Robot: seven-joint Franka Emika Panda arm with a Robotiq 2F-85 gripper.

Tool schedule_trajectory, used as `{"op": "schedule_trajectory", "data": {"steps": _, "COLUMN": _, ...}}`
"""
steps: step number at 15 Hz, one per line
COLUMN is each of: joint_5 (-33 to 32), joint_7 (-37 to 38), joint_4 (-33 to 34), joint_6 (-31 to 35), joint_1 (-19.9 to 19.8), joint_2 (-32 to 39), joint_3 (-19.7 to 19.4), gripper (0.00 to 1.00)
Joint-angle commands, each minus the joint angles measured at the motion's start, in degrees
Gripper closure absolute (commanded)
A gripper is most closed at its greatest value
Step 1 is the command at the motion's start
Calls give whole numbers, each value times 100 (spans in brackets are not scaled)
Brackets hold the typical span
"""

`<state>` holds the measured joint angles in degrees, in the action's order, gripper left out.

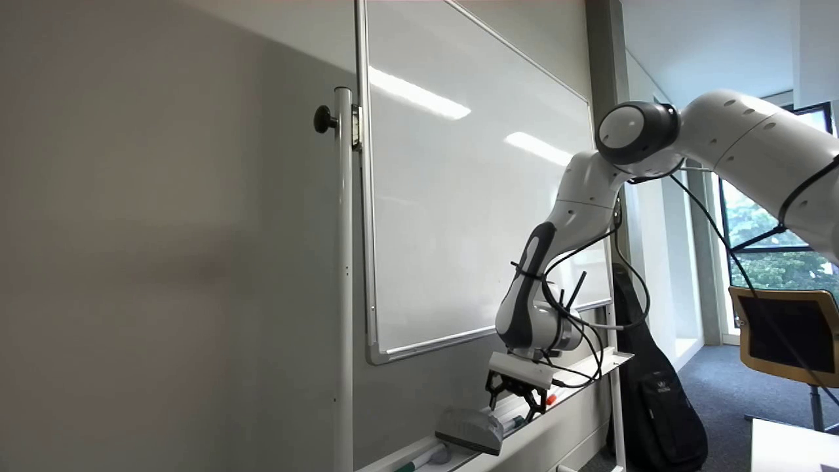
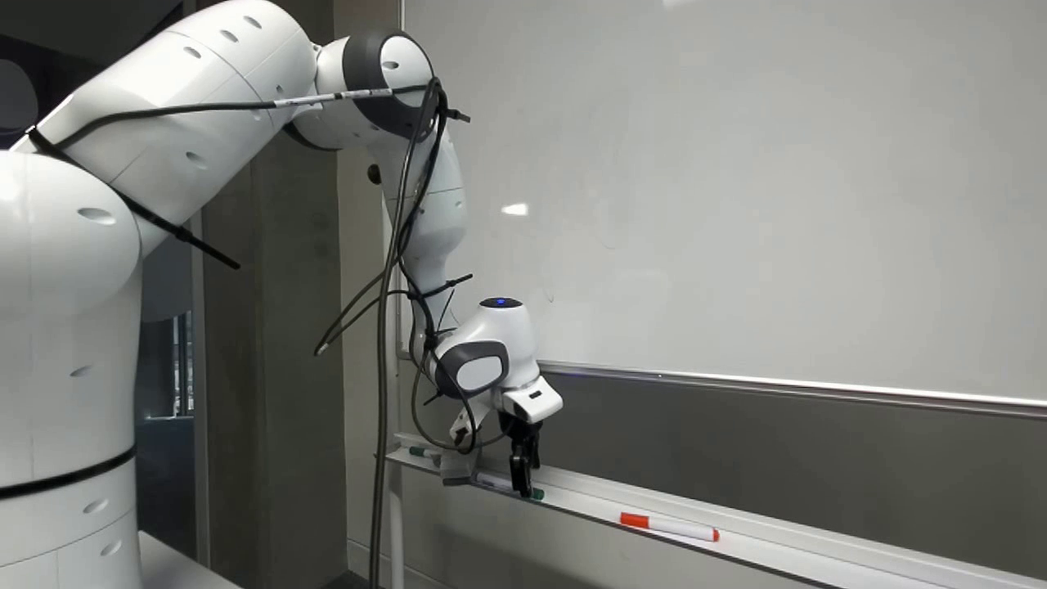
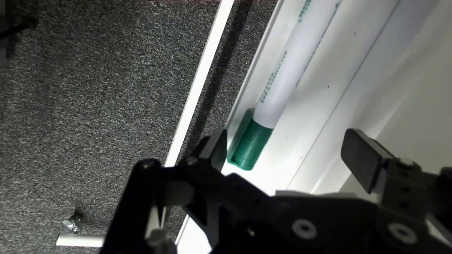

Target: Pick up the green marker and then put it back down

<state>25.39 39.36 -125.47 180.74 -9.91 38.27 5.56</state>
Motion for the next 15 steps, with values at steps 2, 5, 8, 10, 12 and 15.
{"op": "schedule_trajectory", "data": {"steps": 2, "joint_5": 199, "joint_7": -186, "joint_4": 55, "joint_6": -23, "joint_1": -141, "joint_2": 74, "joint_3": 119, "gripper": 11}}
{"op": "schedule_trajectory", "data": {"steps": 5, "joint_5": 218, "joint_7": -179, "joint_4": 56, "joint_6": -26, "joint_1": -146, "joint_2": 65, "joint_3": 120, "gripper": 9}}
{"op": "schedule_trajectory", "data": {"steps": 8, "joint_5": 226, "joint_7": -173, "joint_4": 69, "joint_6": -28, "joint_1": -119, "joint_2": 32, "joint_3": 113, "gripper": 8}}
{"op": "schedule_trajectory", "data": {"steps": 10, "joint_5": 228, "joint_7": -171, "joint_4": 83, "joint_6": -32, "joint_1": -114, "joint_2": 28, "joint_3": 118, "gripper": 8}}
{"op": "schedule_trajectory", "data": {"steps": 12, "joint_5": 228, "joint_7": -171, "joint_4": 101, "joint_6": -42, "joint_1": -115, "joint_2": 38, "joint_3": 127, "gripper": 10}}
{"op": "schedule_trajectory", "data": {"steps": 15, "joint_5": 228, "joint_7": -167, "joint_4": 140, "joint_6": -50, "joint_1": -103, "joint_2": 66, "joint_3": 141, "gripper": 12}}
